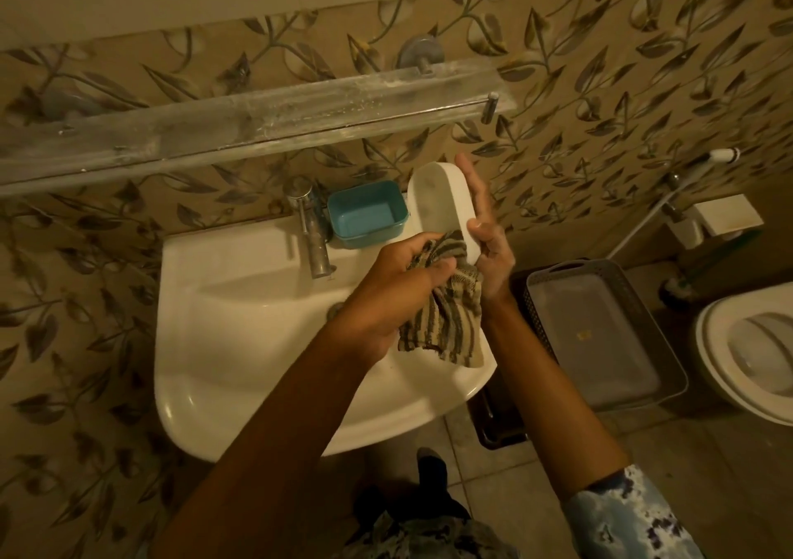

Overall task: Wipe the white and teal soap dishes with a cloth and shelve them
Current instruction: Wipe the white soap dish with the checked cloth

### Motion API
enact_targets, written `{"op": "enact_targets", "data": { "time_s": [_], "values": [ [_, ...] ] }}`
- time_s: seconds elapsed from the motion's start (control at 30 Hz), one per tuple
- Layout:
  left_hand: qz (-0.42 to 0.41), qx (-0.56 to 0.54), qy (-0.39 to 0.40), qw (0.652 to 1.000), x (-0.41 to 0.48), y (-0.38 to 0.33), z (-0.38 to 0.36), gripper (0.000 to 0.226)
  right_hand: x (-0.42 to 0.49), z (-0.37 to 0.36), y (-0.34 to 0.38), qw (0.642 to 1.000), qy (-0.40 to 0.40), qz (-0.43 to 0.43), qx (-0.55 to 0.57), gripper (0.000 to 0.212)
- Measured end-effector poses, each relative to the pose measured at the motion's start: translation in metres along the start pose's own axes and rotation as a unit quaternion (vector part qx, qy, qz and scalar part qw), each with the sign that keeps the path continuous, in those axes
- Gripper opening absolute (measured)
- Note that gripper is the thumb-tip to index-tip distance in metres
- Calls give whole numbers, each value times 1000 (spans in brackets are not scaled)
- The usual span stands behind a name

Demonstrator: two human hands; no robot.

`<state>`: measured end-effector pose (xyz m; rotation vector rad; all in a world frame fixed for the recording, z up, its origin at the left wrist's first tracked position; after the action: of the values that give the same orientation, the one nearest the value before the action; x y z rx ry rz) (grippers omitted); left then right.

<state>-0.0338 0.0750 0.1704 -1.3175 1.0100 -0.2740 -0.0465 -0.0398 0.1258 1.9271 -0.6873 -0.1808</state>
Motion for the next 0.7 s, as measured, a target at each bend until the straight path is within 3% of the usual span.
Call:
{"op": "enact_targets", "data": {
  "time_s": [0.07,0.17,0.3,0.37,0.4,0.5,0.57,0.7],
  "values": [
    [12,-24,5,1000,1,0,3,21,-3,1,-2,1000,2,7,-2,74],
    [-72,158,-81,981,-3,-1,3,28,-10,6,-9,999,-7,-32,35,76],
    [-199,465,-182,843,-11,2,-5,37,-22,9,-9,974,-19,-147,171,74],
    [-222,540,-196,788,-13,5,-7,47,-24,7,-4,960,18,-177,216,77],
    [-227,559,-196,773,-13,5,-6,50,-24,8,-2,955,31,-194,221,89],
    [-217,591,-179,756,-15,4,-4,55,-24,7,5,936,68,-234,255,113],
    [-206,600,-174,753,-16,3,-1,55,-24,5,8,927,63,-228,289,108],
    [-185,612,-167,751,-19,1,-1,60,-22,-2,12,932,47,-140,330,88]
  ]
}}
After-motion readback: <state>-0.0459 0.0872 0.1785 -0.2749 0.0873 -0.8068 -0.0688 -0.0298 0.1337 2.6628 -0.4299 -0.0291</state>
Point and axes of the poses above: each hand's wrist, its own x-axis towards the middle knuckle, its own z-axis out of the back of the hand, y = z × x, the point moved 3 cm from there along x, towards the middle knuckle, and after that the axes turned 3 degrees about z, right-handed, at the moved point
